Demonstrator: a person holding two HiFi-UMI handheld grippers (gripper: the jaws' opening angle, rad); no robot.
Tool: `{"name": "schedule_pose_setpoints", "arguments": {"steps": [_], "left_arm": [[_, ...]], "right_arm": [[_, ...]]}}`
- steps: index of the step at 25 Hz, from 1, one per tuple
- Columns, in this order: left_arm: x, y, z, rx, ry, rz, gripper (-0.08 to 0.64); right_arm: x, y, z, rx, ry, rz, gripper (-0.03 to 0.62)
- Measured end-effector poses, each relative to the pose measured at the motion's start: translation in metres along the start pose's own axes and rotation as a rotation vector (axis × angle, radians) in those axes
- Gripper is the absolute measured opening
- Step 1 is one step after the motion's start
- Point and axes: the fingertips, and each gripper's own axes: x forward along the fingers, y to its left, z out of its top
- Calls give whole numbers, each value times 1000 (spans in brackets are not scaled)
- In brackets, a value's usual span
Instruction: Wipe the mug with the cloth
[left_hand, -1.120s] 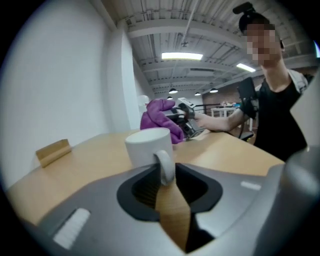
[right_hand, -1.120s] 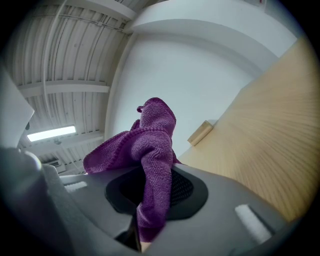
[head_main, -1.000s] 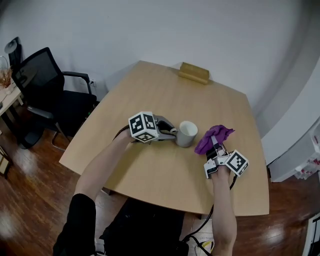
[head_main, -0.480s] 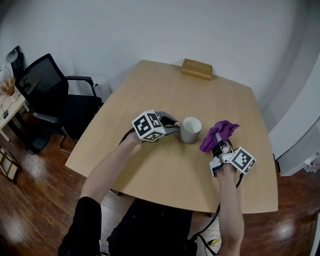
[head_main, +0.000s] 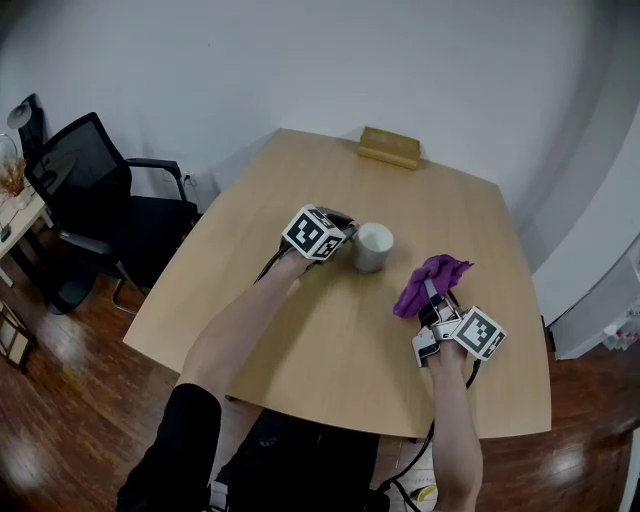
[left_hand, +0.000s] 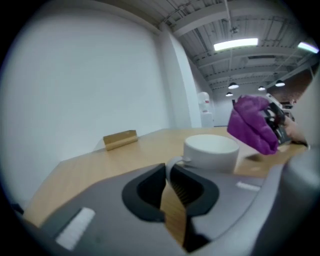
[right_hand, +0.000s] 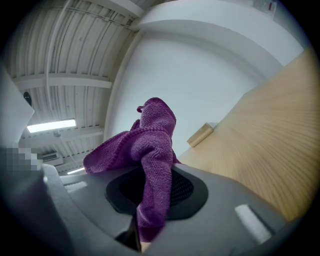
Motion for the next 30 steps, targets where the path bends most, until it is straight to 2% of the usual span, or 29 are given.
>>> {"name": "schedule_pose_setpoints", "arguments": {"steps": [4, 7, 13, 17, 25, 30], "left_arm": [[9, 32, -10, -175, -16, 198, 52], [7, 36, -15, -263, -30, 252, 55], [-8, 6, -13, -188, 3, 153, 63], [-21, 3, -14, -140, 38, 127, 61], [-10, 3, -15, -145, 33, 108, 58], [-13, 0, -16, -145, 30, 98, 60]], "right_arm": [[3, 8, 1, 0, -6, 51, 74], [3, 8, 1, -13, -4, 42, 74], [4, 15, 5, -16, -3, 61, 74], [5, 13, 4, 6, -8, 52, 74], [4, 8, -1, 42, -11, 35, 74], [5, 9, 0, 11, 6, 28, 74]]}}
